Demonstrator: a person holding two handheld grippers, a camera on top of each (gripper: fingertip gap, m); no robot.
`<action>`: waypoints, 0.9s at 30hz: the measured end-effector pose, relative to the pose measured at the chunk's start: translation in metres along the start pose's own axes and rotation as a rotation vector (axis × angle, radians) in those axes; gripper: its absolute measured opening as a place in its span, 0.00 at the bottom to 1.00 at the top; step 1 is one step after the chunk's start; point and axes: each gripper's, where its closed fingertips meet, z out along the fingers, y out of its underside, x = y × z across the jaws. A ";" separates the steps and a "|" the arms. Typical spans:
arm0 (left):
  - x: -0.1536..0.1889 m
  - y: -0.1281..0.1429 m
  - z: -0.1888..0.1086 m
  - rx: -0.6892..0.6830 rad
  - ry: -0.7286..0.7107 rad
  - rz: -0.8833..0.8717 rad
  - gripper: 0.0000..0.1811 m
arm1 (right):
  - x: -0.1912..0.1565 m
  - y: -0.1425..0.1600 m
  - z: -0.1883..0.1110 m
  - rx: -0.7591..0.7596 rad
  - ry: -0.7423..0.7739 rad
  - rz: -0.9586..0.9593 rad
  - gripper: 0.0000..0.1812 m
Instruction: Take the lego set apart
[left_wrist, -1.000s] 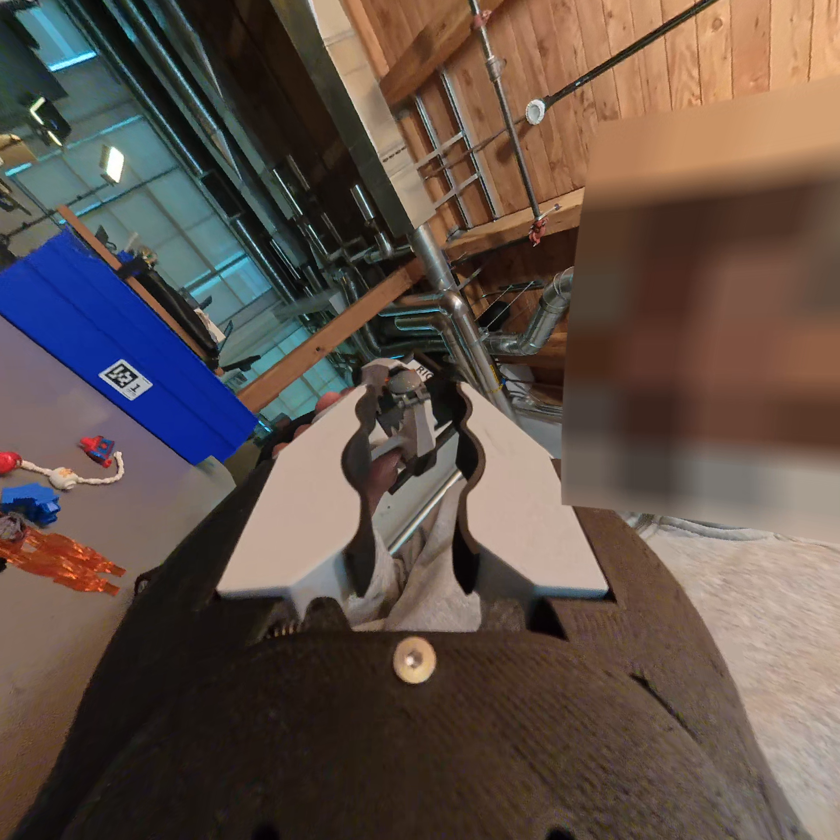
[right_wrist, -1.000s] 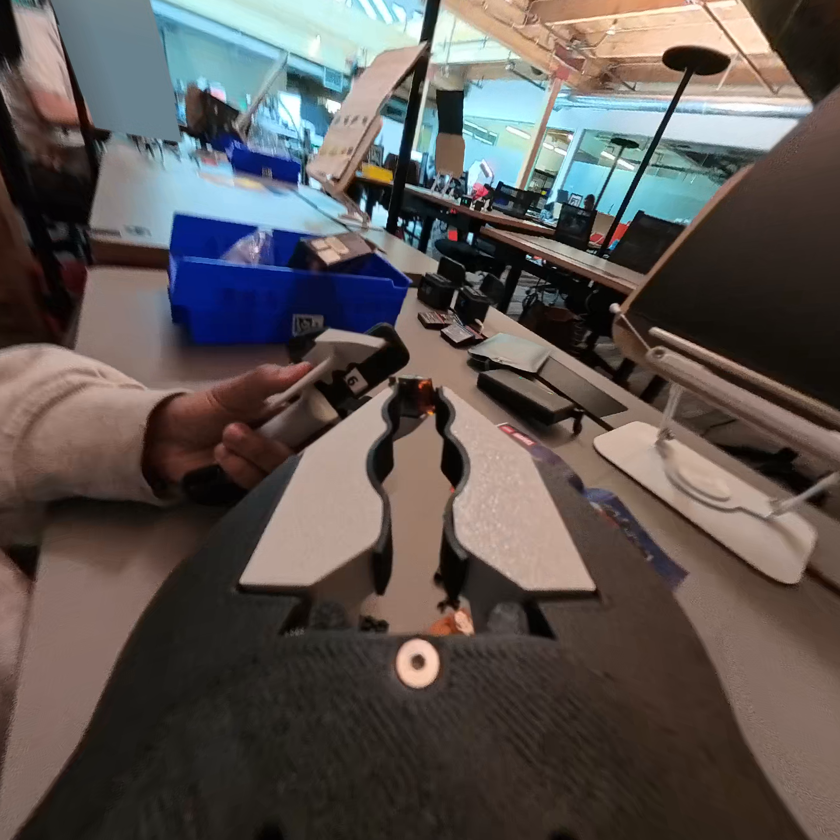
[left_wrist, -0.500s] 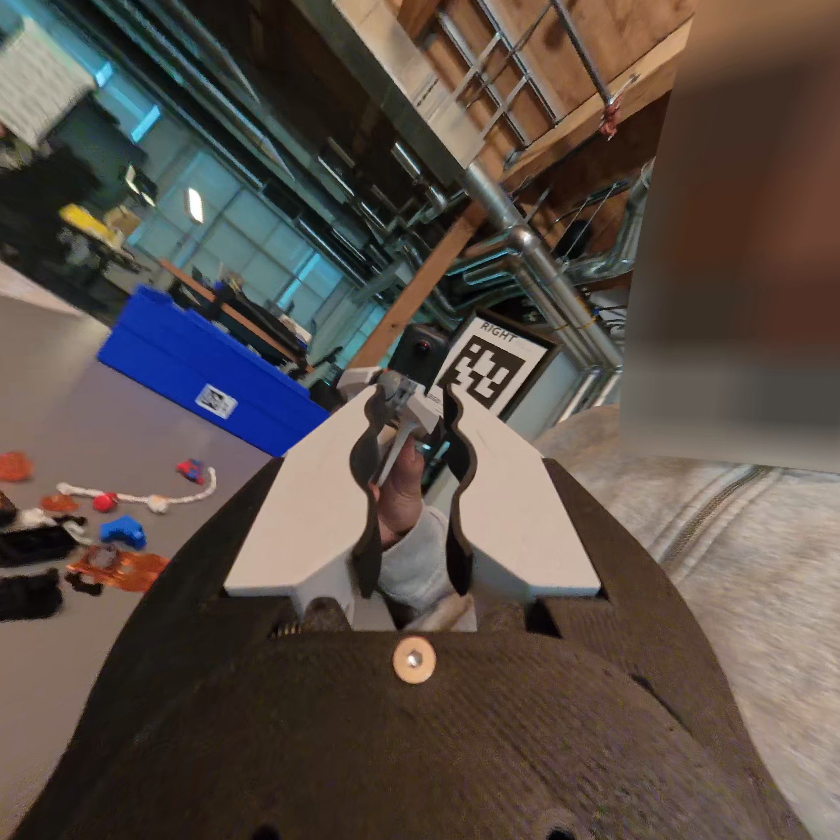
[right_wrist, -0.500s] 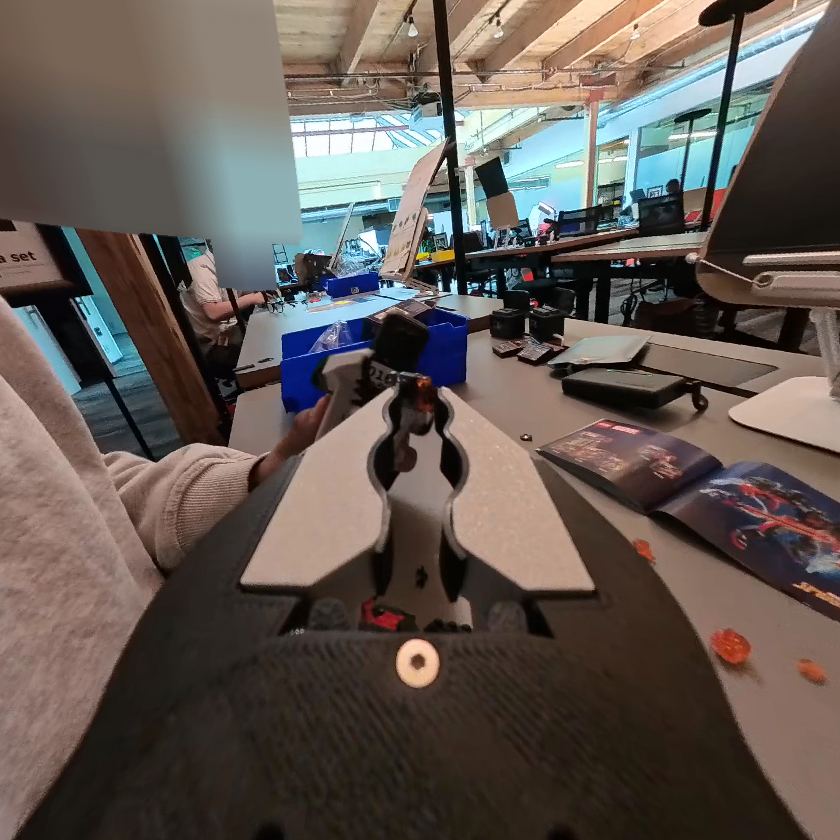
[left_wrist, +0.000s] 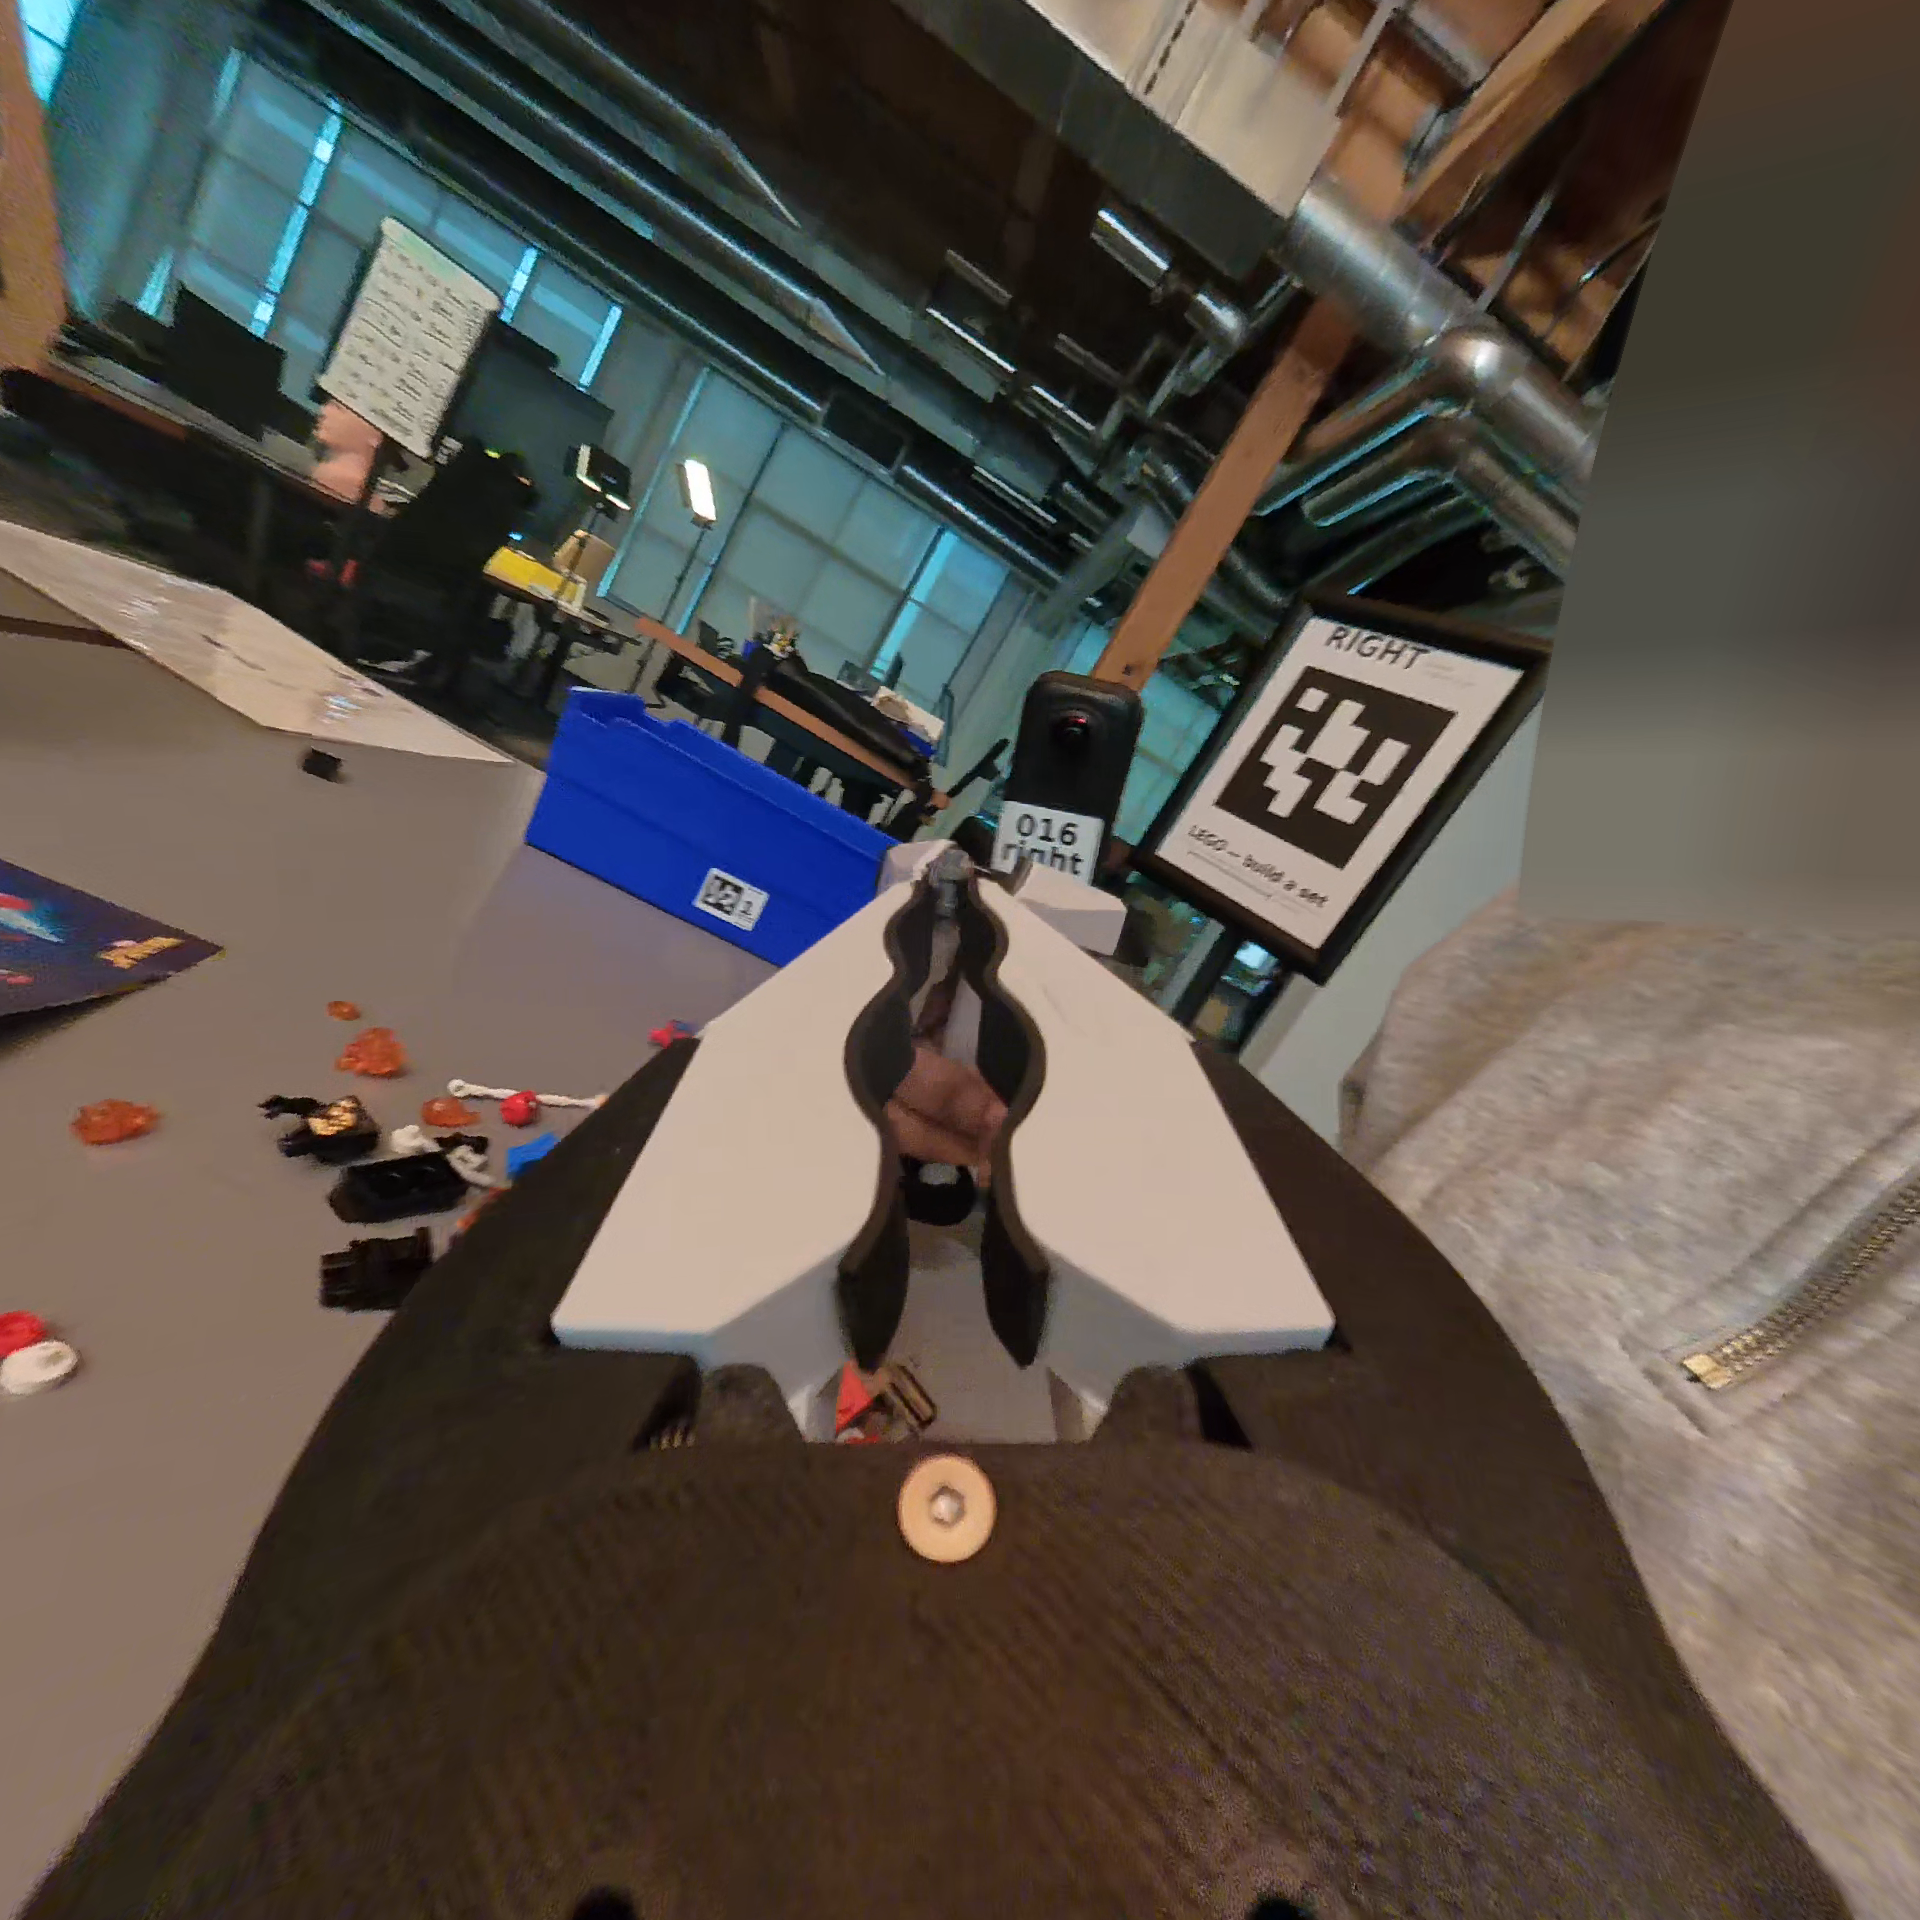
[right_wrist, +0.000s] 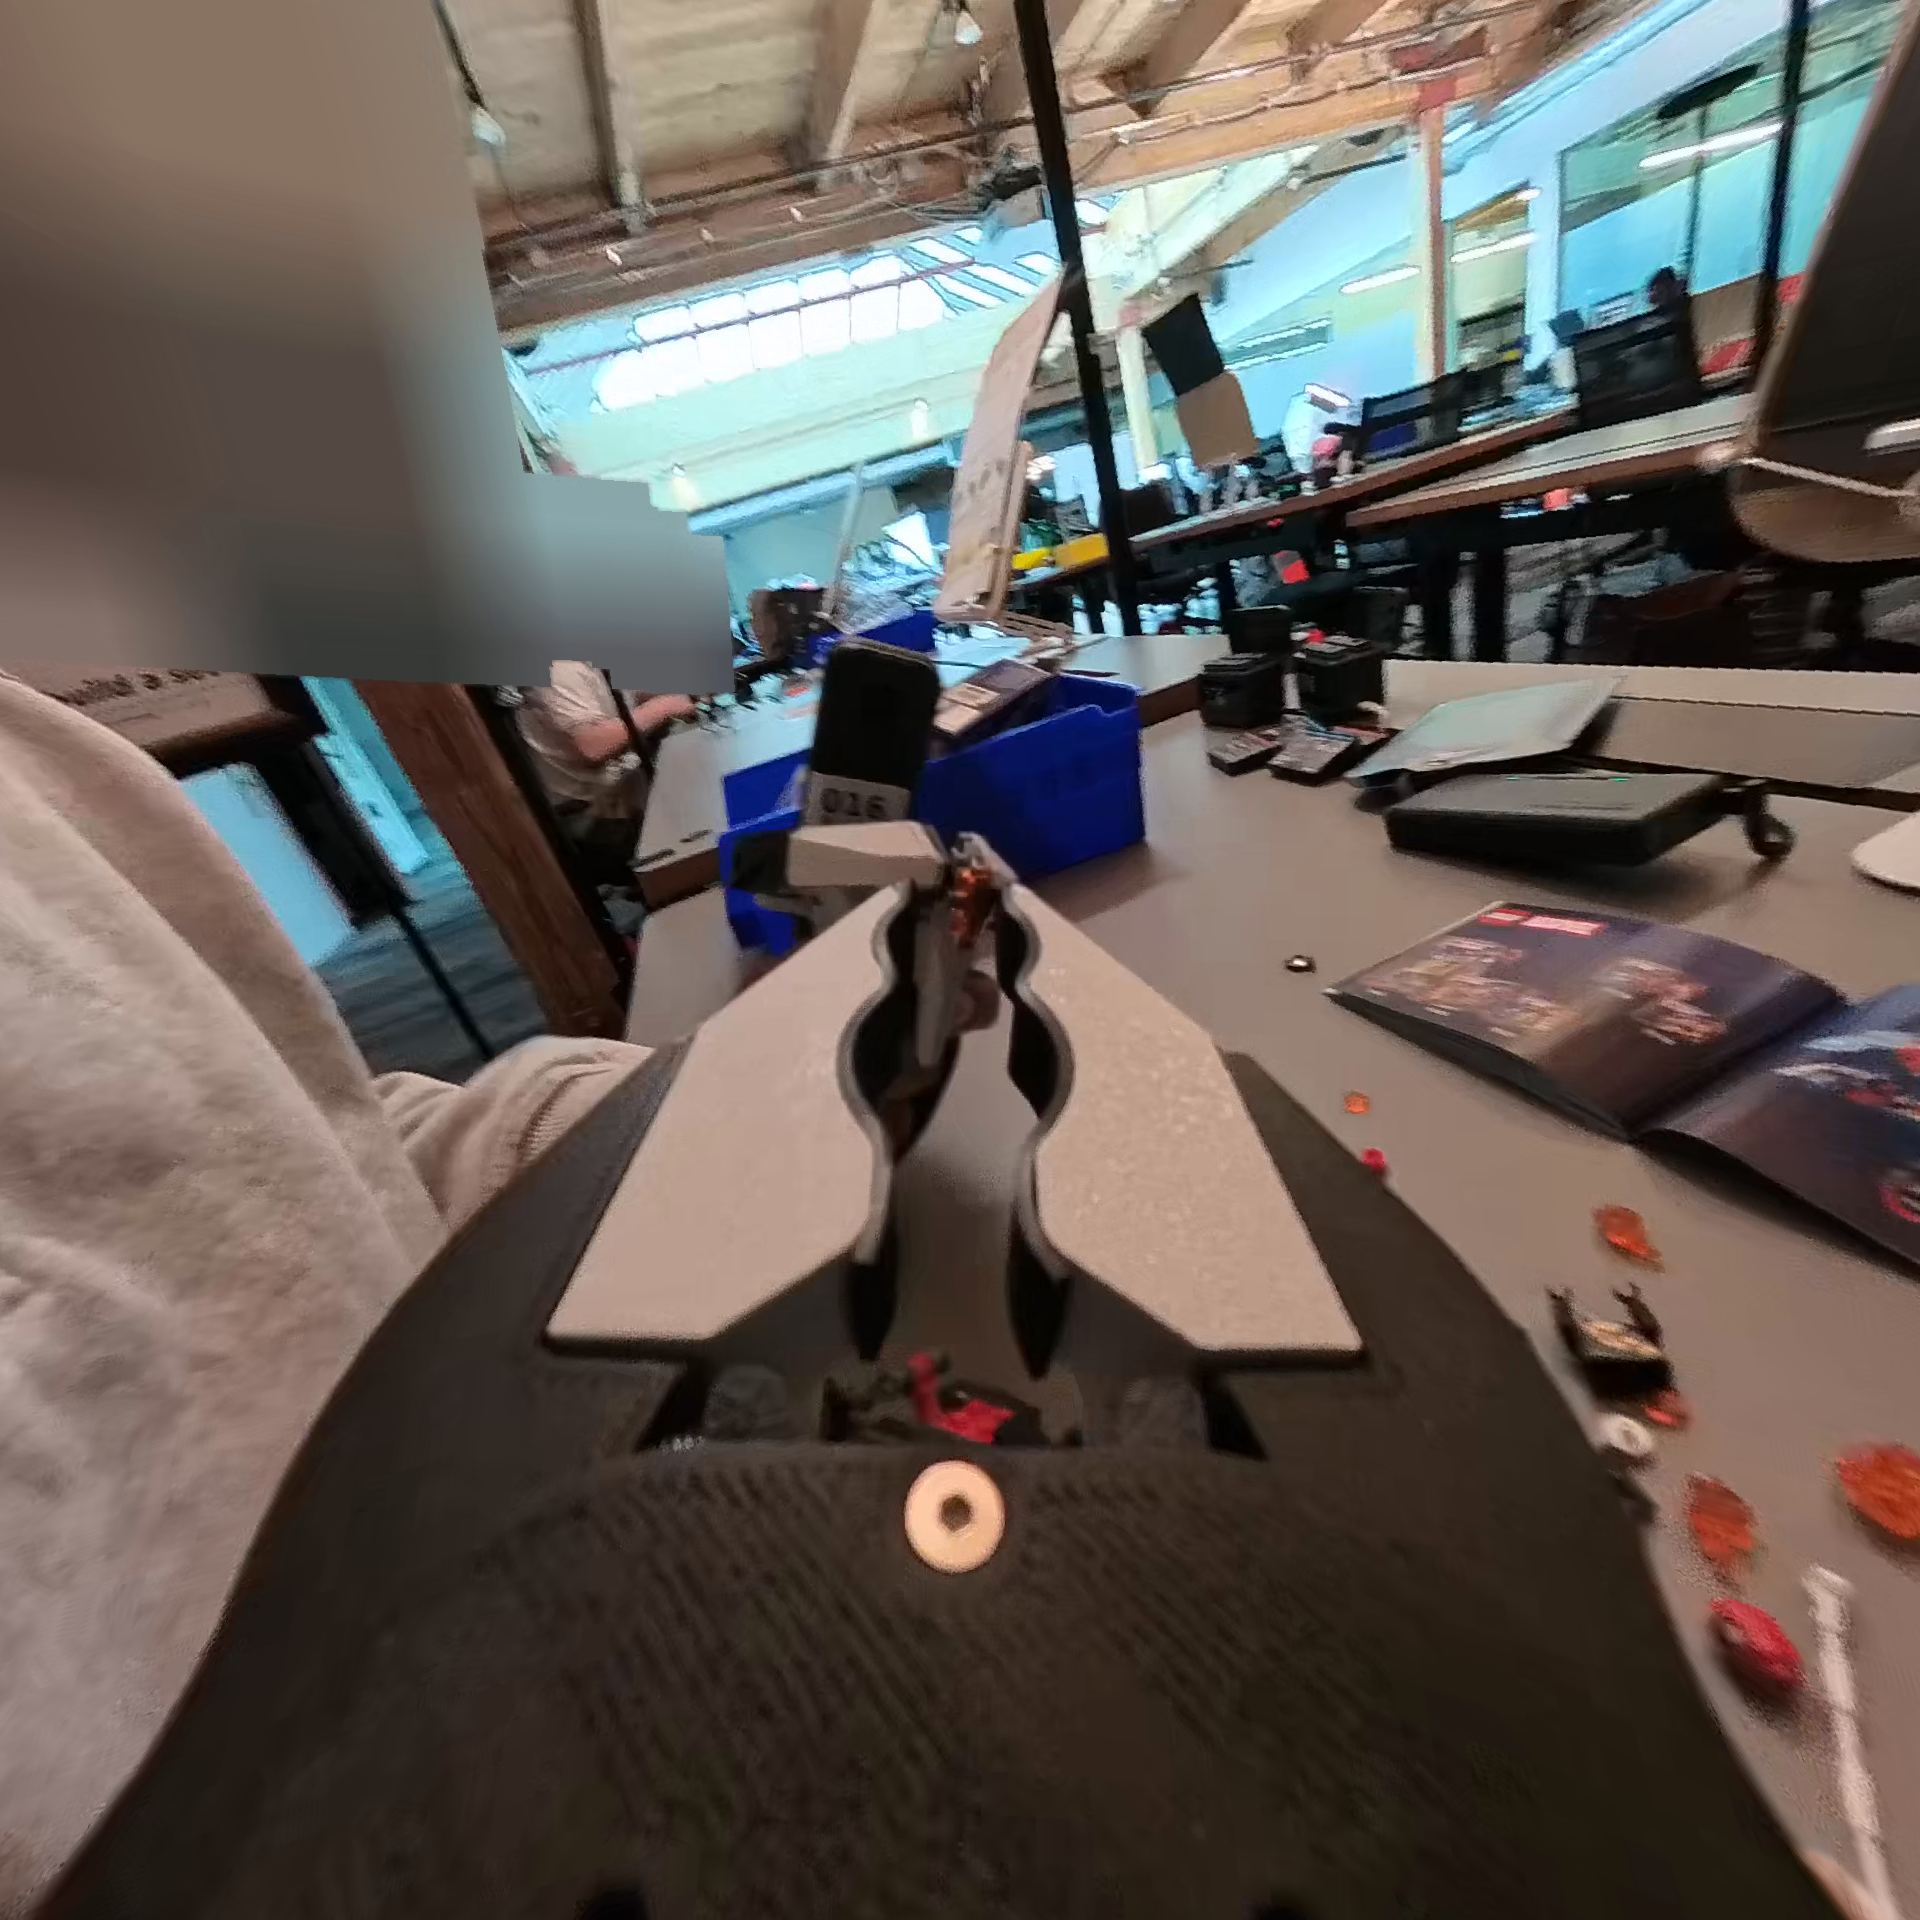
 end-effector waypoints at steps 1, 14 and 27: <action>0.002 0.001 0.001 -0.005 0.025 -0.022 0.01 | -0.003 -0.002 0.000 0.015 -0.028 0.027 0.09; 0.007 0.000 0.000 0.006 0.057 -0.034 0.01 | -0.004 -0.002 -0.004 0.030 -0.124 0.205 0.06; 0.017 0.009 0.005 -0.064 0.074 0.060 0.01 | -0.012 -0.002 -0.011 -0.004 -0.163 0.095 0.03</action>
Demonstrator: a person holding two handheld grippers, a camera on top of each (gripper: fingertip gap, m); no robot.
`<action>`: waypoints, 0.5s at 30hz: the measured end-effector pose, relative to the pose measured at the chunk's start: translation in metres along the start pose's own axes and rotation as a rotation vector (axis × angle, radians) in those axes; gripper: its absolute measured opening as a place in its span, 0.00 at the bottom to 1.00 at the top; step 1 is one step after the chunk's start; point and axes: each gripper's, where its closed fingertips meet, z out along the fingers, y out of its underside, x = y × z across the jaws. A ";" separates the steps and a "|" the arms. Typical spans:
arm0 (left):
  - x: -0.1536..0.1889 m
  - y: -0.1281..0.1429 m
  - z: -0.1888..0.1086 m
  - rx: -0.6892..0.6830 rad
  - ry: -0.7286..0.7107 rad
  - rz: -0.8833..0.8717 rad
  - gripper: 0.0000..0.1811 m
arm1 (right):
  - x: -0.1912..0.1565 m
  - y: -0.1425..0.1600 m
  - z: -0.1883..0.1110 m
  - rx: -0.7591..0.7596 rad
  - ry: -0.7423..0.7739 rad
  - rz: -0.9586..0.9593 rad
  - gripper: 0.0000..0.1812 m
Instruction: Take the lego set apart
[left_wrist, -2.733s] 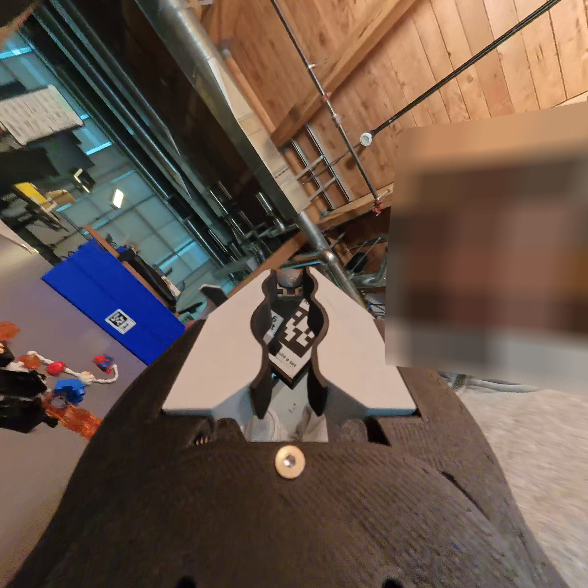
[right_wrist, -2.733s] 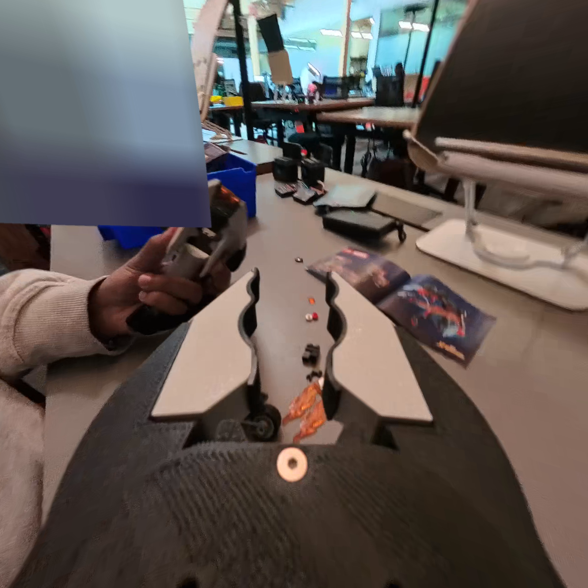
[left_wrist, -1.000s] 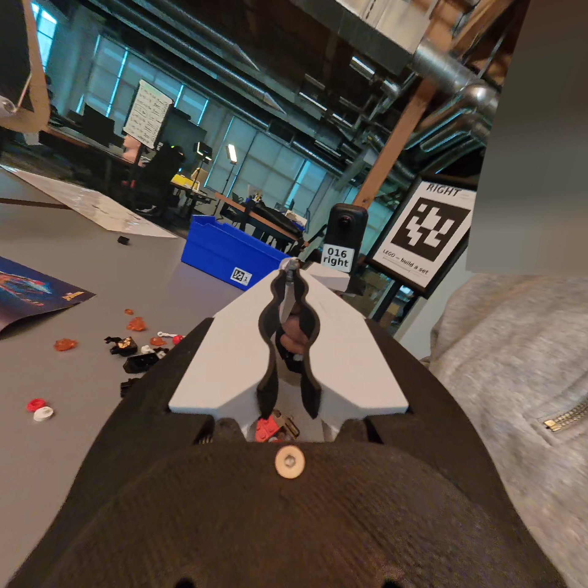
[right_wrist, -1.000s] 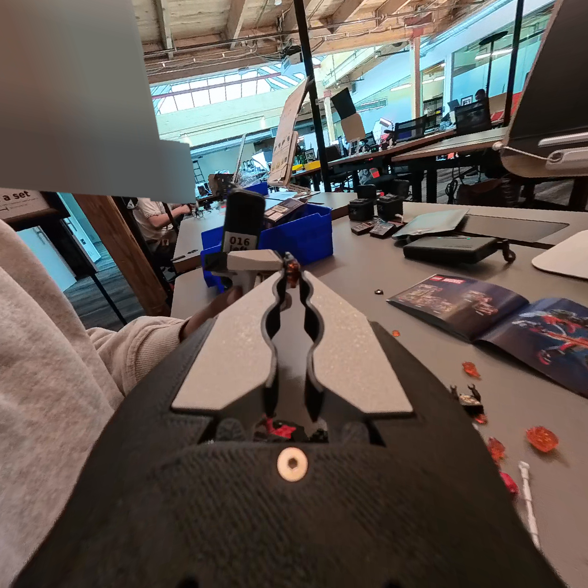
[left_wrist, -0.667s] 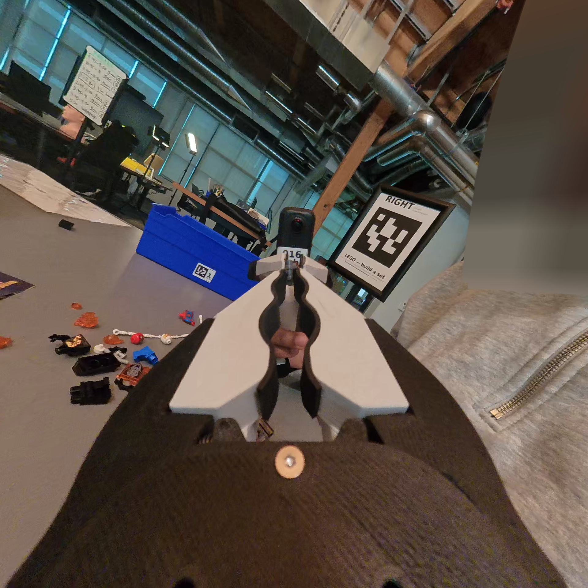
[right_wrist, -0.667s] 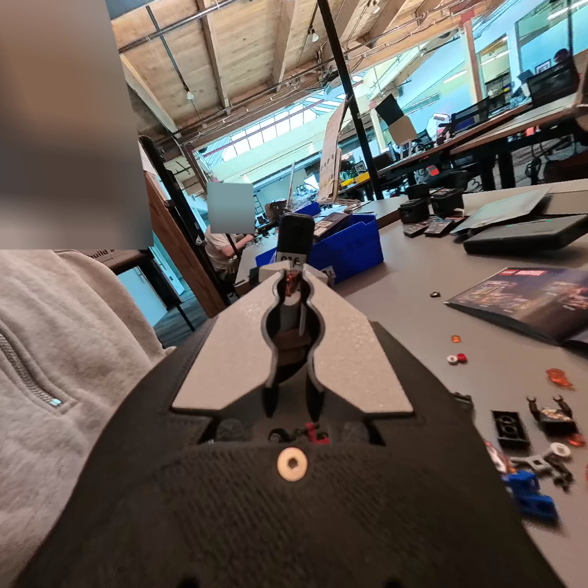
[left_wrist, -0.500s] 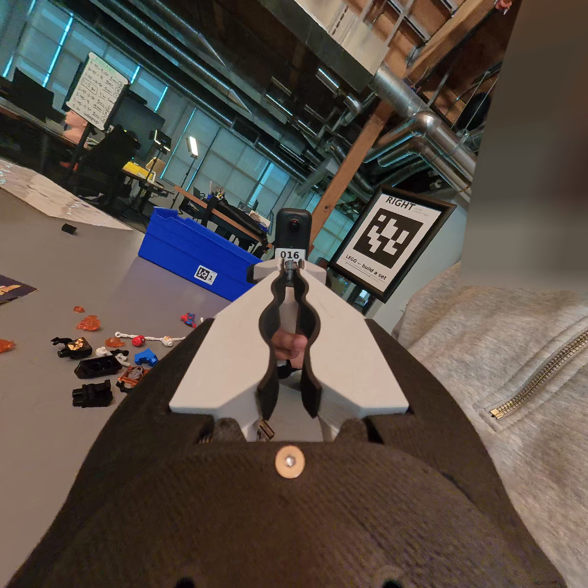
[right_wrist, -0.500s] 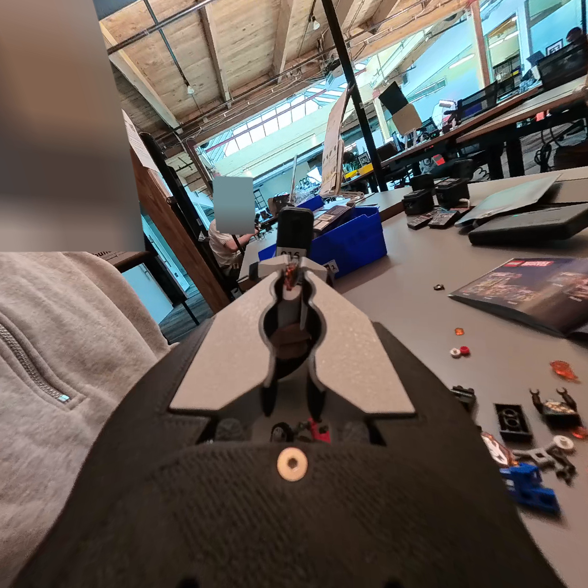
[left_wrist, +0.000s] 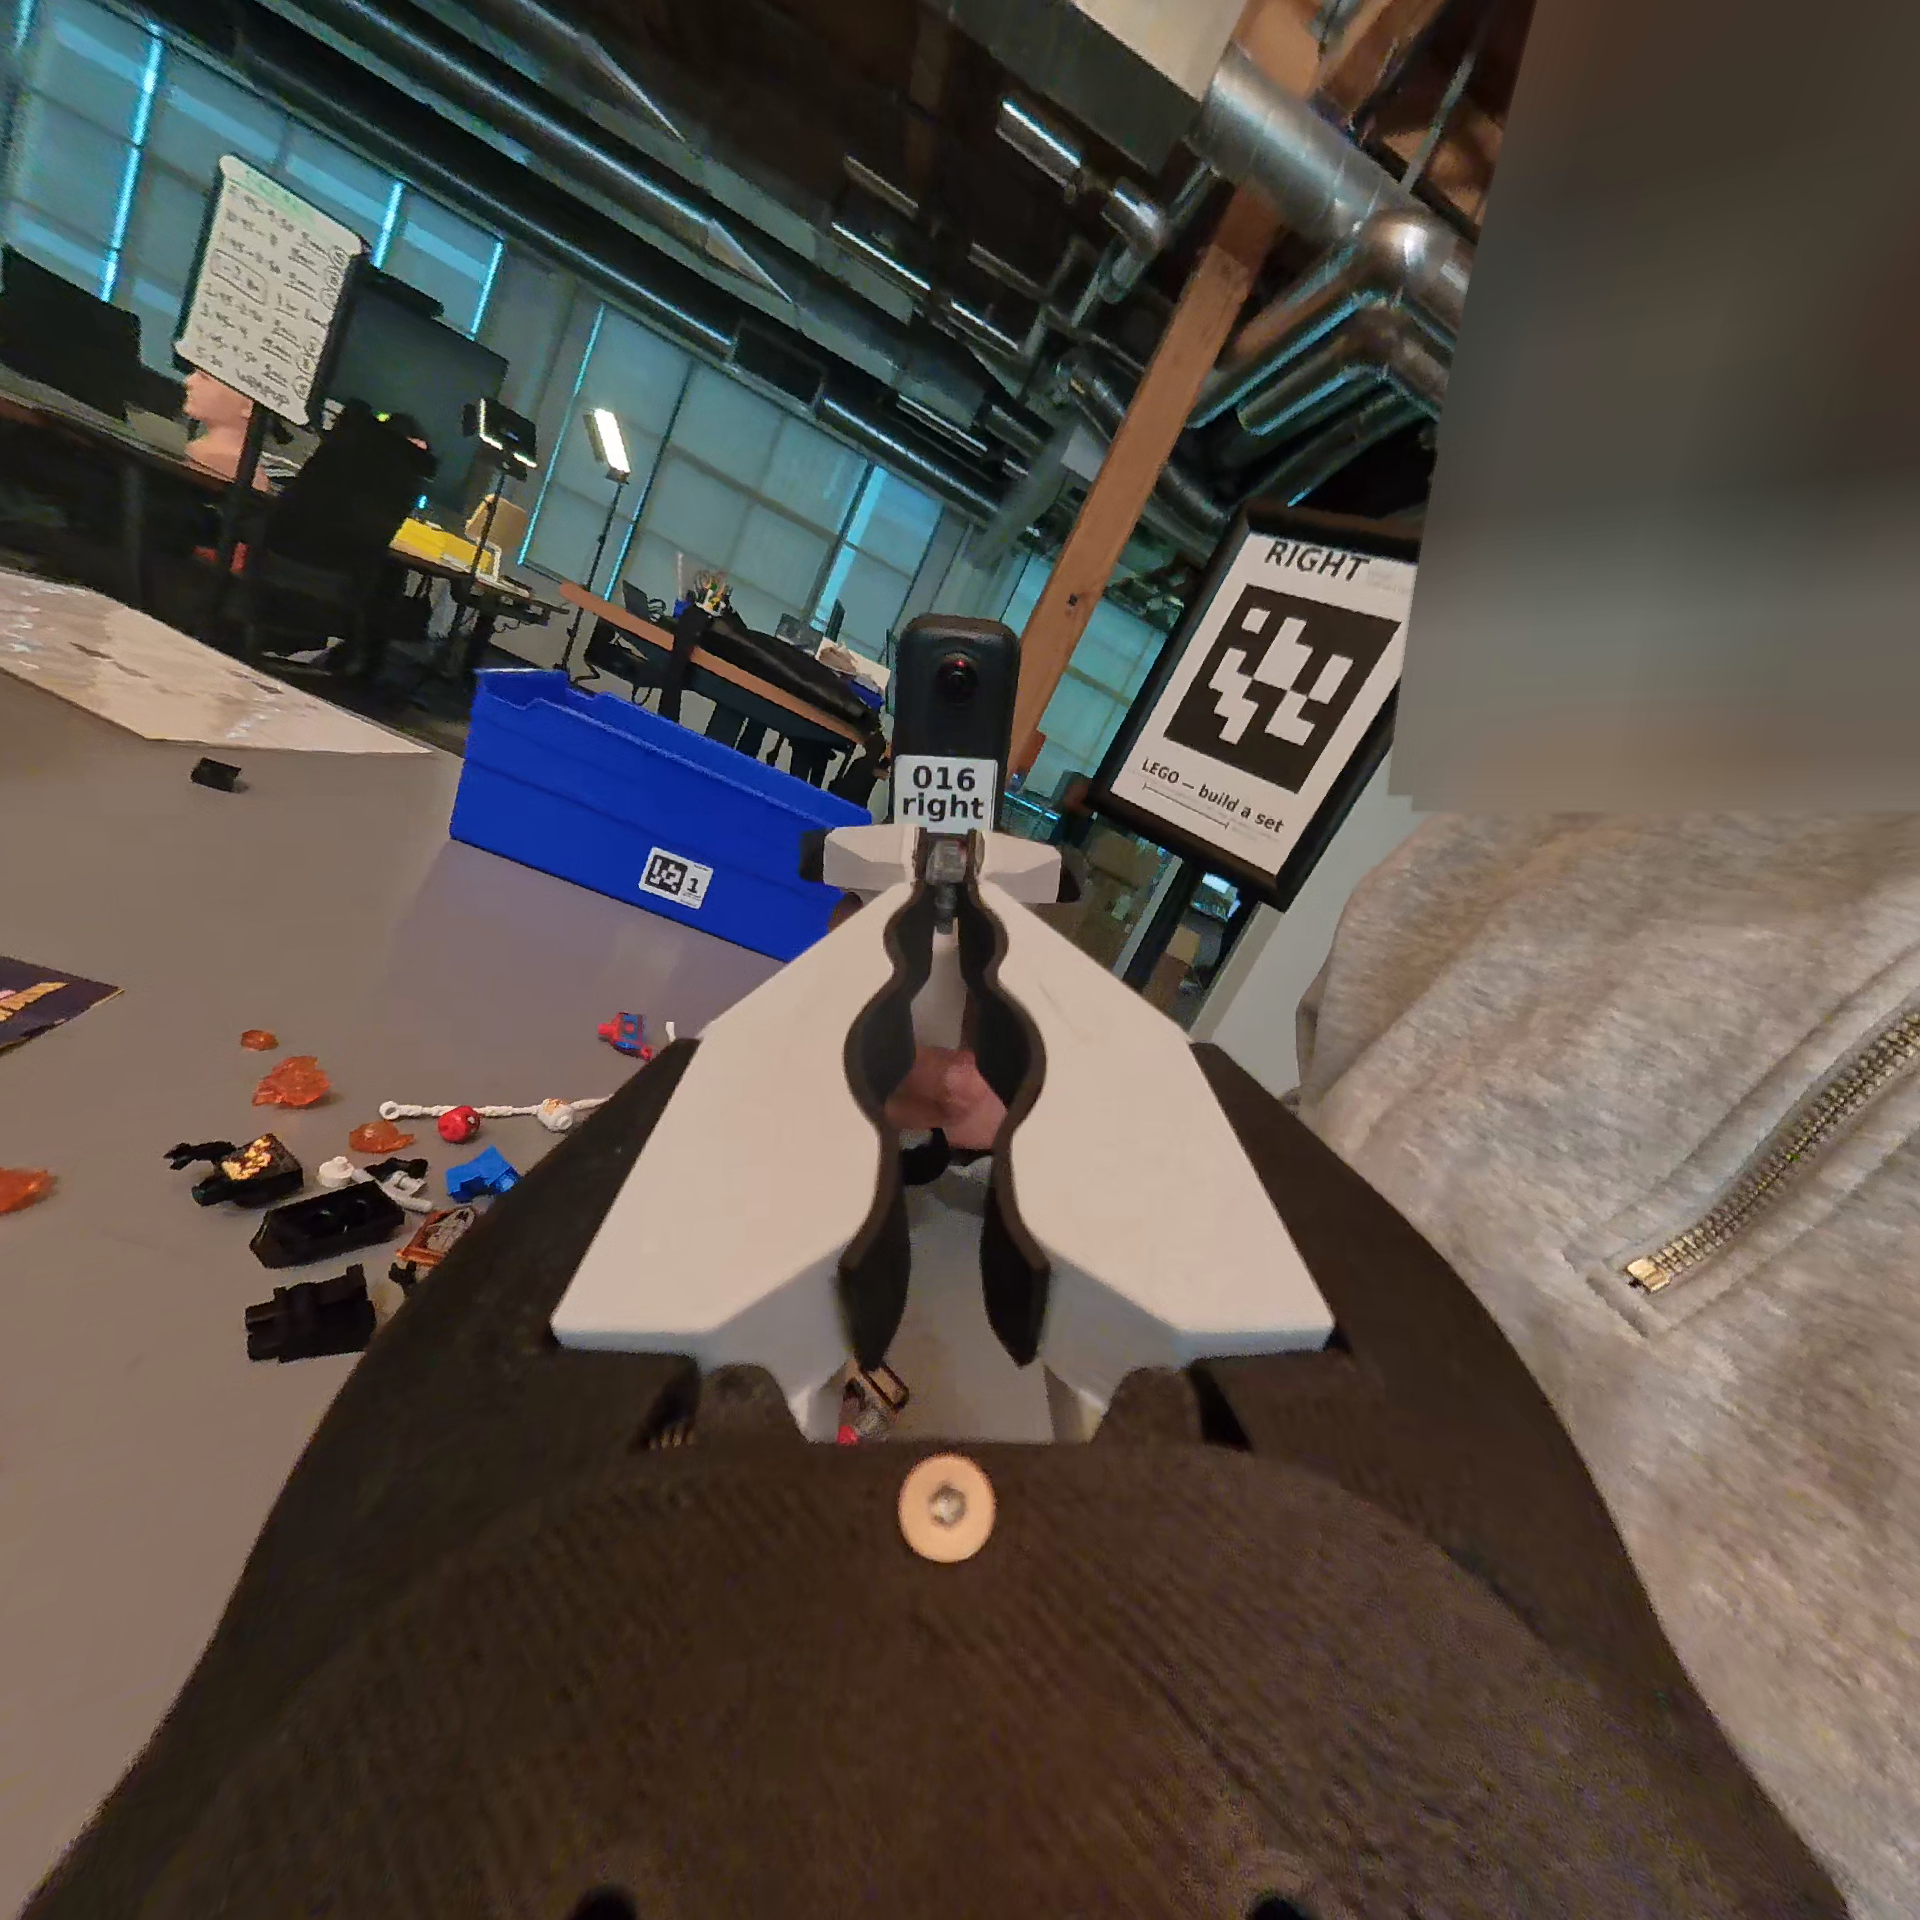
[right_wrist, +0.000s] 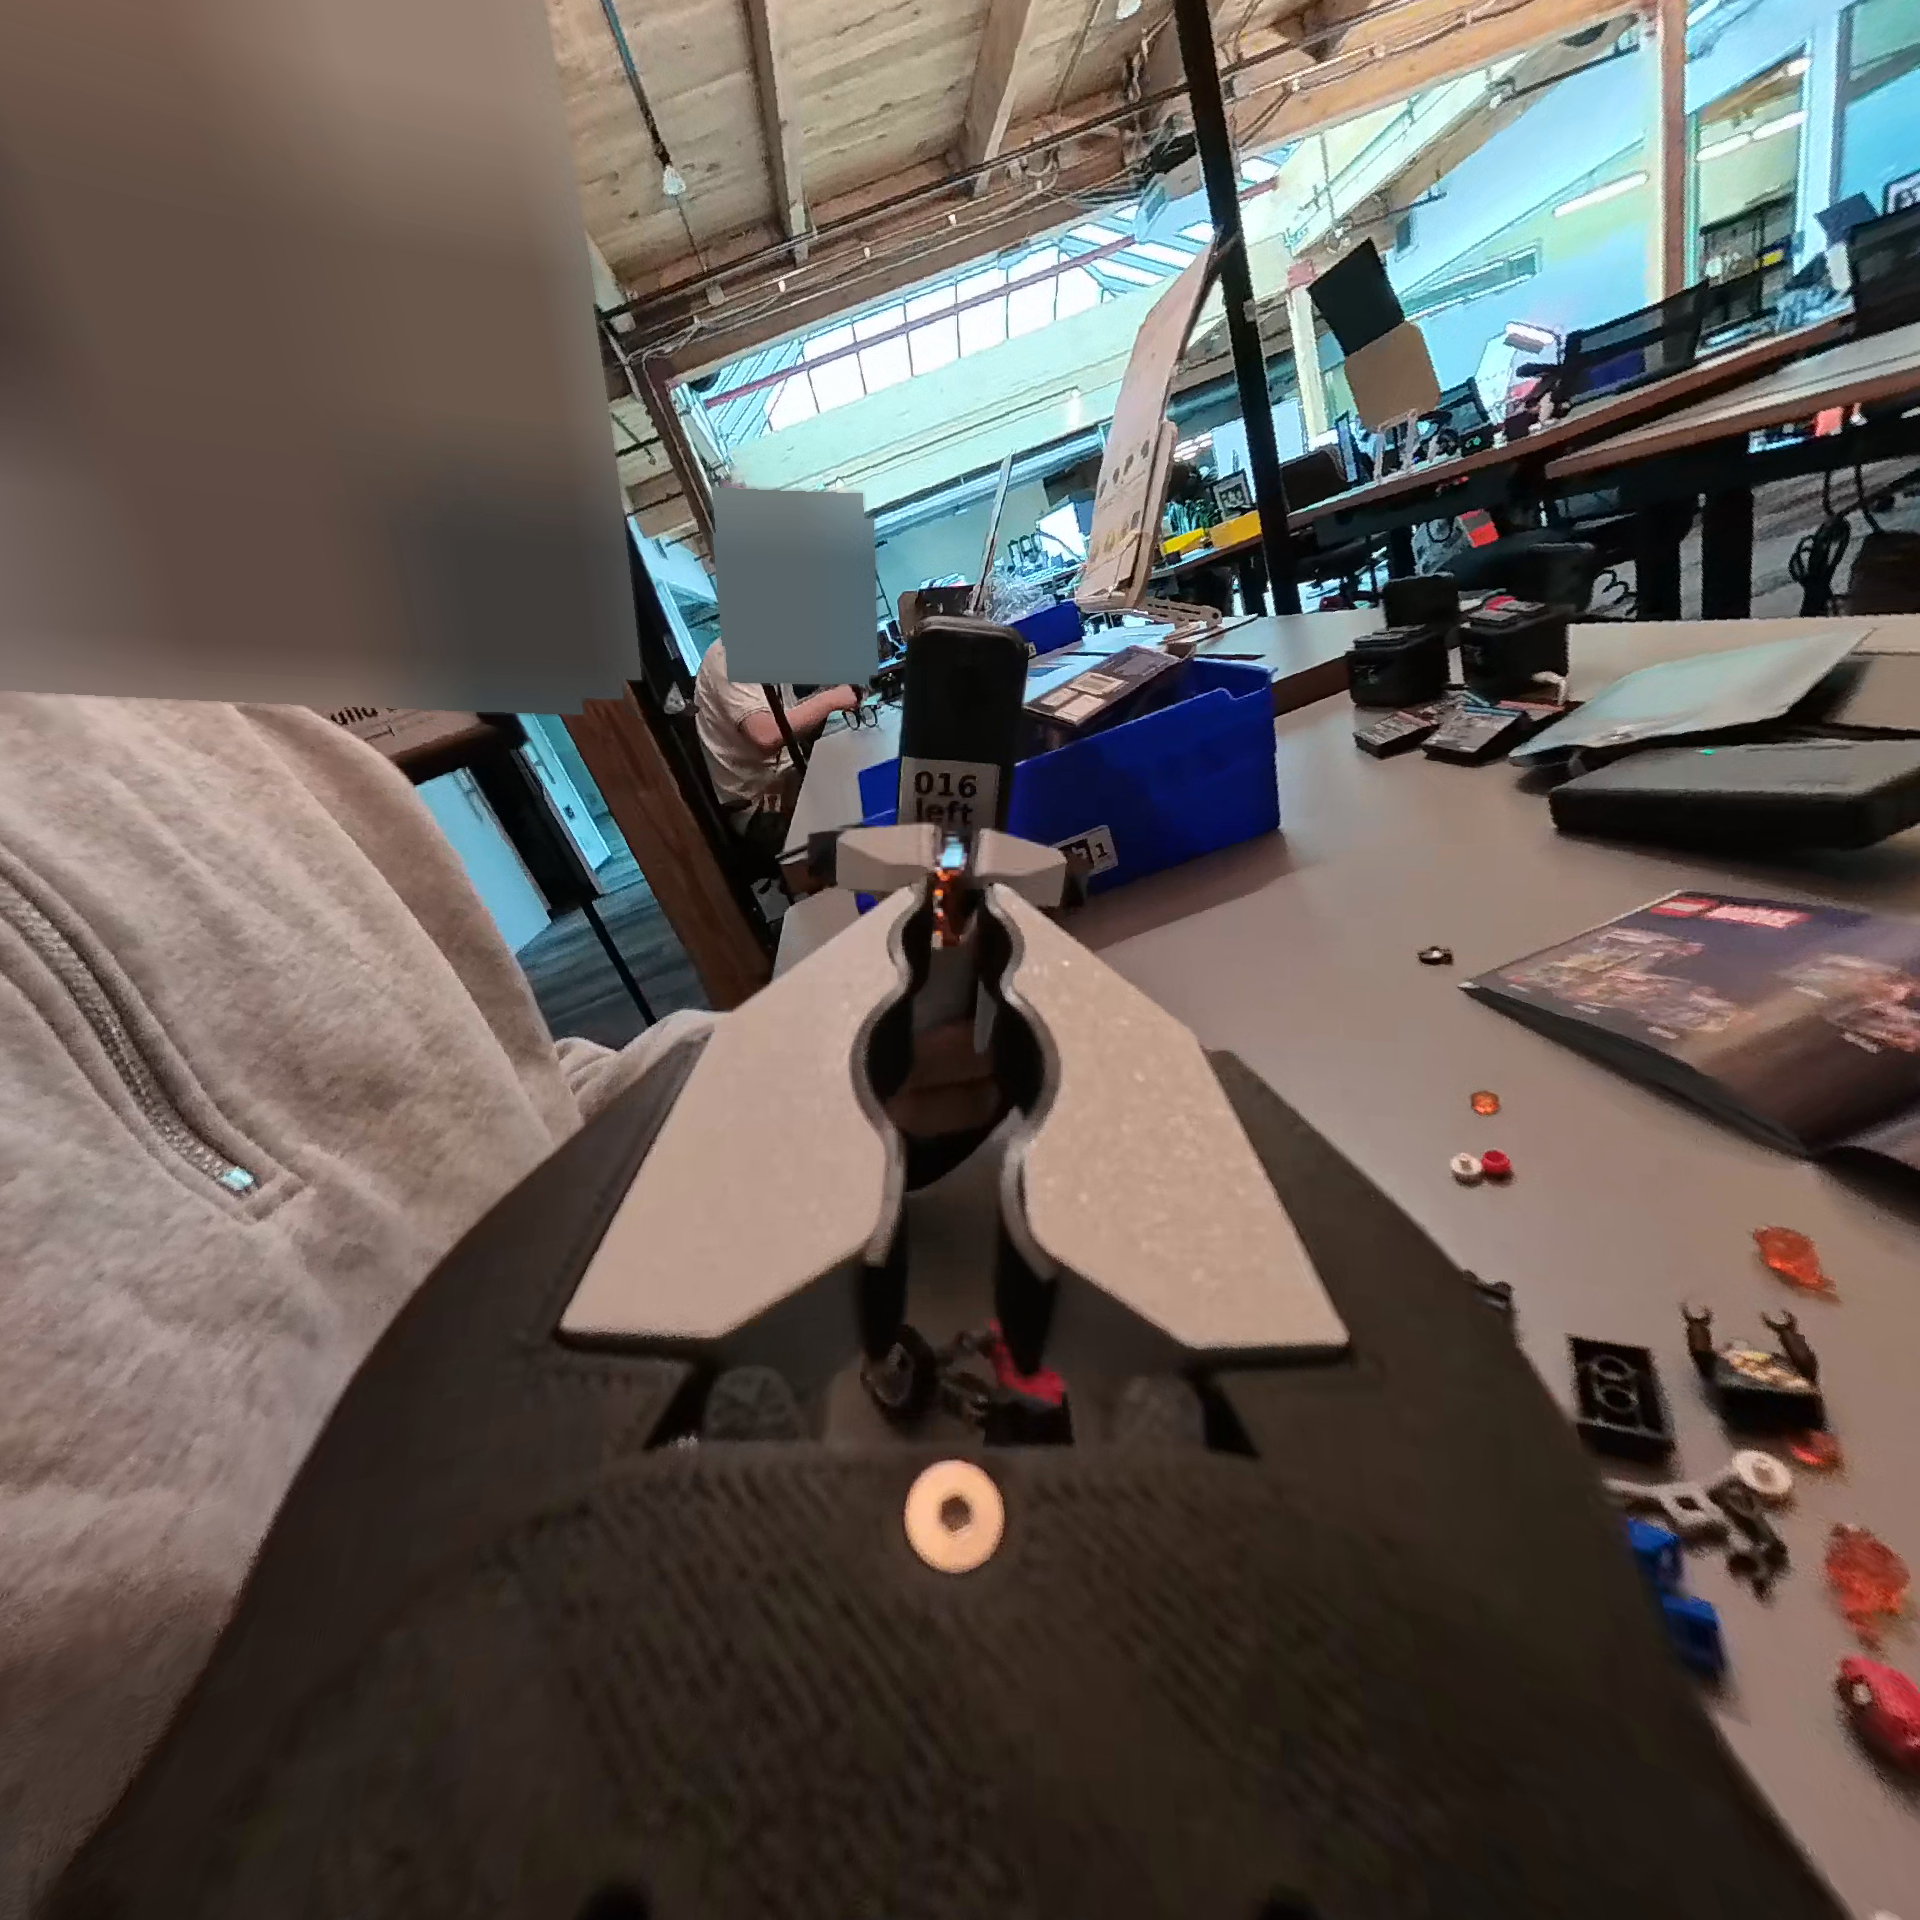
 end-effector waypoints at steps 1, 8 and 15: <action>0.001 0.001 0.000 -0.004 0.005 0.006 0.01 | -0.002 0.001 -0.001 -0.011 -0.003 -0.021 0.03; 0.014 0.003 0.006 -0.014 0.039 0.081 0.01 | -0.014 -0.001 -0.006 -0.063 -0.001 -0.183 0.03; 0.017 0.008 0.010 -0.051 0.017 0.157 0.01 | -0.018 0.001 -0.011 -0.108 0.026 -0.256 0.03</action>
